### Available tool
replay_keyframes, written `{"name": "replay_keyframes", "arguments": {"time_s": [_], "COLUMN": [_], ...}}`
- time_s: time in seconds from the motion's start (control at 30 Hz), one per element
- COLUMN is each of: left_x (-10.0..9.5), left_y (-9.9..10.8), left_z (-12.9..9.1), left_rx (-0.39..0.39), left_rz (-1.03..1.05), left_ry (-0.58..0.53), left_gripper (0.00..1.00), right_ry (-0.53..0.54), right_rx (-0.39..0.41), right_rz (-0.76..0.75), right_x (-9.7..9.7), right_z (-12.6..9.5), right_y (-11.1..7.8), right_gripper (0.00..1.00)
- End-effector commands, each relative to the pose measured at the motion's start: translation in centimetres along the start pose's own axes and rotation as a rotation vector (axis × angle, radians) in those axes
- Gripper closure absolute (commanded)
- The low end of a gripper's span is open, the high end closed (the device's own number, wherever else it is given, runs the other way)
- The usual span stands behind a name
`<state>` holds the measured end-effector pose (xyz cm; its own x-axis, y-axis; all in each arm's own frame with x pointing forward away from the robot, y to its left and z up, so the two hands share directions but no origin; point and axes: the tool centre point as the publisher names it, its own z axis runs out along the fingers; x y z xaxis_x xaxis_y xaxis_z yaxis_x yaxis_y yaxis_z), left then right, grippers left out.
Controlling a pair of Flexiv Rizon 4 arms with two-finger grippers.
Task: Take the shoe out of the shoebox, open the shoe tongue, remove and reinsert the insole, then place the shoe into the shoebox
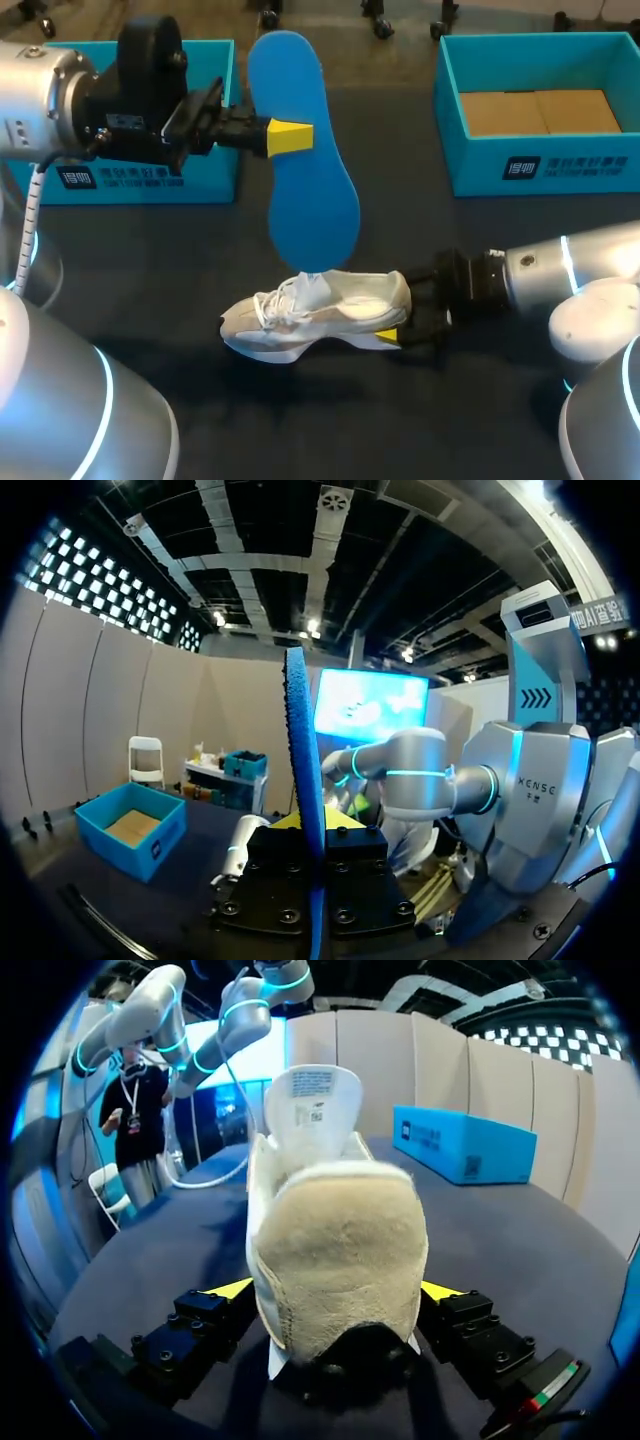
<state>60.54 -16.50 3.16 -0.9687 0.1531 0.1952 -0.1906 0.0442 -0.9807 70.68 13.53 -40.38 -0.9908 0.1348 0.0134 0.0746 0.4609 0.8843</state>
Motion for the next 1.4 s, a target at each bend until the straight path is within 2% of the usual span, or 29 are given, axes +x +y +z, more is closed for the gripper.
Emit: {"name": "replay_keyframes", "arguments": {"time_s": [0.03,0.17,0.33,0.53,0.6,0.87,1.13,1.4], "left_x": [-0.1,-0.1,-0.1,-0.1,-0.1,-0.1,-0.1,-0.1], "left_y": [0.1,0.1,0.1,0.1,0.1,0.1,0.1,0.1], "left_z": [0.1,0.1,0.1,0.1,0.1,0.1,0.1,0.1], "left_rx": [0.001,0.001,0.001,0.001,0.001,0.001,0.001,0.001], "left_rz": [0.000,0.000,0.000,0.000,0.000,0.000,0.000,0.000], "left_ry": [0.001,0.001,0.001,0.001,0.001,0.001,0.001,0.001], "left_gripper": [1.00,1.00,1.00,1.00,1.00,1.00,1.00,1.00], "right_ry": [0.011,0.019,0.007,-0.014,-0.021,-0.027,-0.046,-0.085], "right_rx": [0.188,0.327,0.546,0.719,0.803,1.014,1.141,1.184], "right_rz": [0.008,0.028,0.077,0.114,0.120,0.159,0.136,0.120], "right_x": [0.6,0.6,0.3,0.4,0.4,0.8,1.2,1.6], "right_z": [-1.7,-2.6,-4.3,-5.3,-5.4,-5.6,-5.8,-5.6], "right_y": [1.1,1.5,2.4,2.9,3.3,4.4,5.3,5.8], "right_gripper": [0.00,0.00,0.00,0.00,0.00,0.00,0.00,0.00]}}
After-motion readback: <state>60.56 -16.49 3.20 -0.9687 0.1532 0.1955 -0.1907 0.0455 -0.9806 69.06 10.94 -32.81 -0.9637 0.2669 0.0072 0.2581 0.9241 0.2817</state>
